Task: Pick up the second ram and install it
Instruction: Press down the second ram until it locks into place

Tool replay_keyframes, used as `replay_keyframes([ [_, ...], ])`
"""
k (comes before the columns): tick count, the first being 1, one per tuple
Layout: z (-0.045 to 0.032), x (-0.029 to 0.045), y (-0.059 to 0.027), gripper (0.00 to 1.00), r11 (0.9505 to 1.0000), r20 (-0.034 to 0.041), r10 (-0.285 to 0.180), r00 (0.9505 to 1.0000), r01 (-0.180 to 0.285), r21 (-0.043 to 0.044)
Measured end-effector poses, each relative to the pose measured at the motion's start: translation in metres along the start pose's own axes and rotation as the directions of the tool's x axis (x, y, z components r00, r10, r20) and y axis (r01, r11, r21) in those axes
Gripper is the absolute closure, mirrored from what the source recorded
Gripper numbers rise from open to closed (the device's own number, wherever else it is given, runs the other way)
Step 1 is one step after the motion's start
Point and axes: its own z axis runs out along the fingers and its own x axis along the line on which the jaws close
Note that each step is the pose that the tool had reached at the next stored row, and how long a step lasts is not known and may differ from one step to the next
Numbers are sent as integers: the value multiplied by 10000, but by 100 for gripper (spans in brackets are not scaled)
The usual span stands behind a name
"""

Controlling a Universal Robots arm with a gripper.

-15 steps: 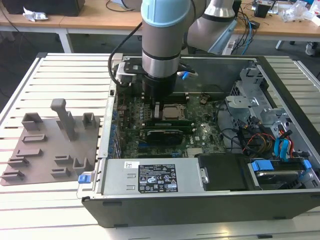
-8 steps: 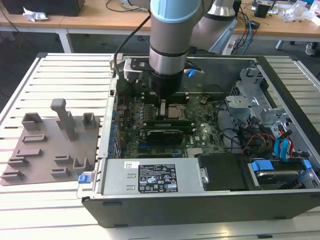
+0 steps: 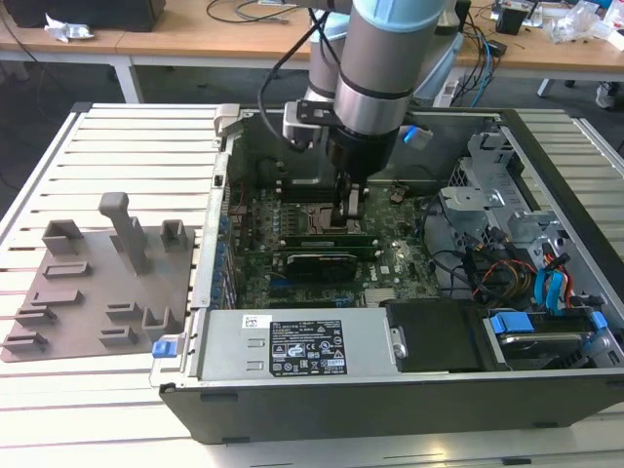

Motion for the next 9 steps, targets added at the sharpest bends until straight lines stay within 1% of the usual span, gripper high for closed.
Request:
replay_keyframes([
  [1,-66,-3,4,90,10000,-2,-1,10000,1,0],
  [2,-175,-9,11,90,10000,0,-3,10000,3,0],
  [3,-231,-10,15,90,10000,-2,-2,10000,2,-1],
  [9,-243,-11,16,90,10000,-1,-2,10000,2,-1],
])
